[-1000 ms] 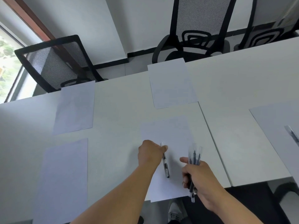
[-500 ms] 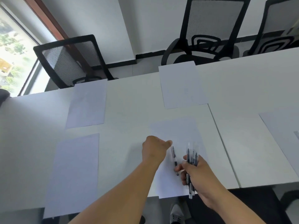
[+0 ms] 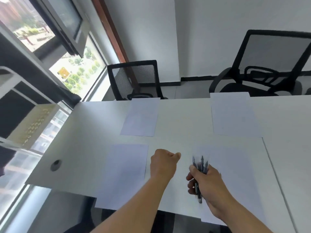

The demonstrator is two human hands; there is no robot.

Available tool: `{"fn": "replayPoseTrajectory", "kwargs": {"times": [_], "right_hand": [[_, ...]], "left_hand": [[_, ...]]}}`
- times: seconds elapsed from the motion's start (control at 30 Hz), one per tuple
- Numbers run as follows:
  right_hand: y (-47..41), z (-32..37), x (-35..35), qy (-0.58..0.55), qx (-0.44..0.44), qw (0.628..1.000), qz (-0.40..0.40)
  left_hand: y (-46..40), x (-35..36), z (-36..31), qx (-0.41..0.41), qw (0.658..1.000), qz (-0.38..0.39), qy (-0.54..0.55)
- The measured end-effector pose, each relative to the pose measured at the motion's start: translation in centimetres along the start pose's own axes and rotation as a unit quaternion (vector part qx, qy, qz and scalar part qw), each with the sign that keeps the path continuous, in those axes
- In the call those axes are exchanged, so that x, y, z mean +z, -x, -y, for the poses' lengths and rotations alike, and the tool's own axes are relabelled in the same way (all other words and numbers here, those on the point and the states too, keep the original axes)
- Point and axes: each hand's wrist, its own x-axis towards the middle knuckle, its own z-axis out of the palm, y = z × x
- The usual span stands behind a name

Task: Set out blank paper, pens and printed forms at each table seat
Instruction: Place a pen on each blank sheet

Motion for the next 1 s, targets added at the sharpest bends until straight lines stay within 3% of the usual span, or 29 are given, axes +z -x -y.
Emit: {"fn": "replayPoseTrajectory", "kwargs": {"times": [0.47, 1.0], "right_hand": [[2.4, 0.0, 11.2, 0.050, -0.015, 0.998, 0.033], [5.0, -5.1, 29.8, 0.007, -0.039, 0.995, -0.092]], "left_hand": [[3.2, -12.6, 7.6, 0.007, 0.997, -0.053, 0.063], [-2.6, -24.3, 18.0, 0.098, 0.980, 0.096, 0.142]]}}
